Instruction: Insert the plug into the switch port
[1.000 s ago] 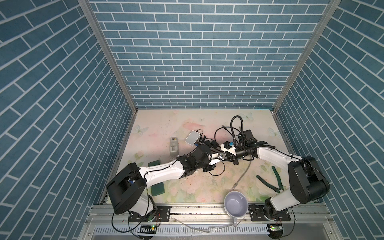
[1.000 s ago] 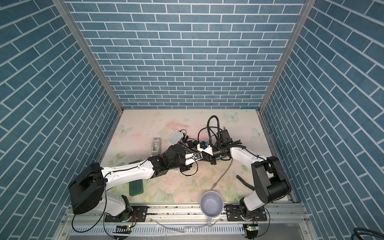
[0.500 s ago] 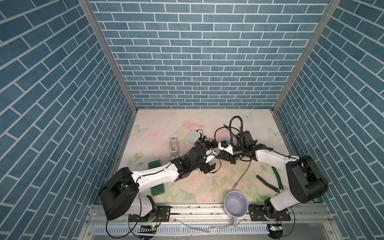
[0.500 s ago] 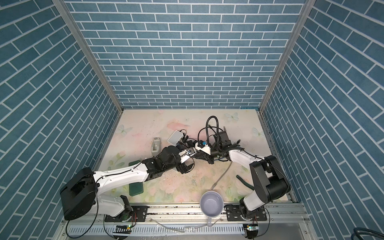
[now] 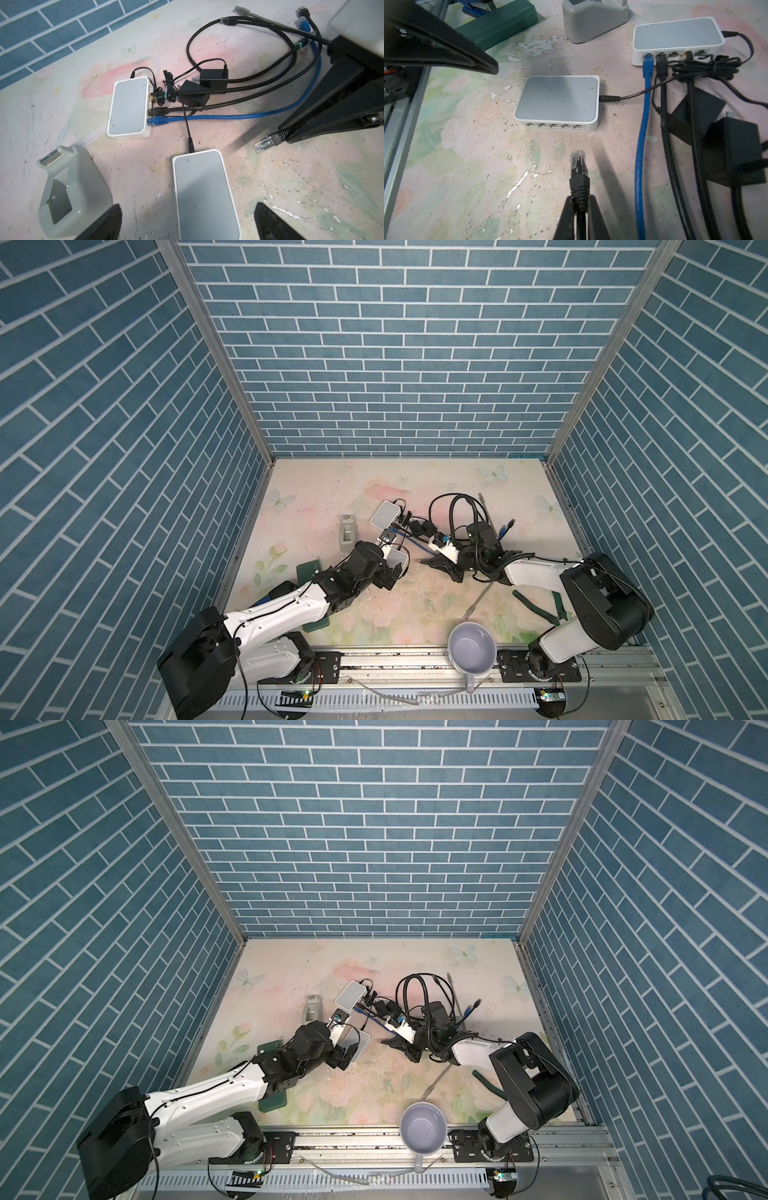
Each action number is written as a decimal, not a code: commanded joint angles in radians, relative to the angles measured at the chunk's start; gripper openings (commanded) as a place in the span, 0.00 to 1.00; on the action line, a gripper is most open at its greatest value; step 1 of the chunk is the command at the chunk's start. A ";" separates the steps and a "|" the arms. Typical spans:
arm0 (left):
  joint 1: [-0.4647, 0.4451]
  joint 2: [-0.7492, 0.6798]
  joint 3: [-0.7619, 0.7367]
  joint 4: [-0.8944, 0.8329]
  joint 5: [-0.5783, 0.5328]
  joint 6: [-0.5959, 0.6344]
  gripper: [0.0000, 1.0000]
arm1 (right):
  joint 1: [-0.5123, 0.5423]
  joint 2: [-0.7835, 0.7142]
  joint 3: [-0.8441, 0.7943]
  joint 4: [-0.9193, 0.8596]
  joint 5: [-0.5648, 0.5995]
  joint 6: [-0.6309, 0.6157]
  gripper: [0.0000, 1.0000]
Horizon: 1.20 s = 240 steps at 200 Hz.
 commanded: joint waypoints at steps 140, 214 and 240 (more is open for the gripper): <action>0.078 0.289 0.061 0.113 0.133 -0.280 1.00 | 0.082 0.114 -0.046 0.256 0.073 0.099 0.00; 0.087 0.379 0.046 0.243 0.132 -0.373 0.94 | 0.122 0.194 -0.059 0.399 0.127 0.164 0.00; 0.087 0.388 0.038 0.267 0.136 -0.383 0.86 | 0.125 0.217 -0.062 0.443 0.129 0.181 0.00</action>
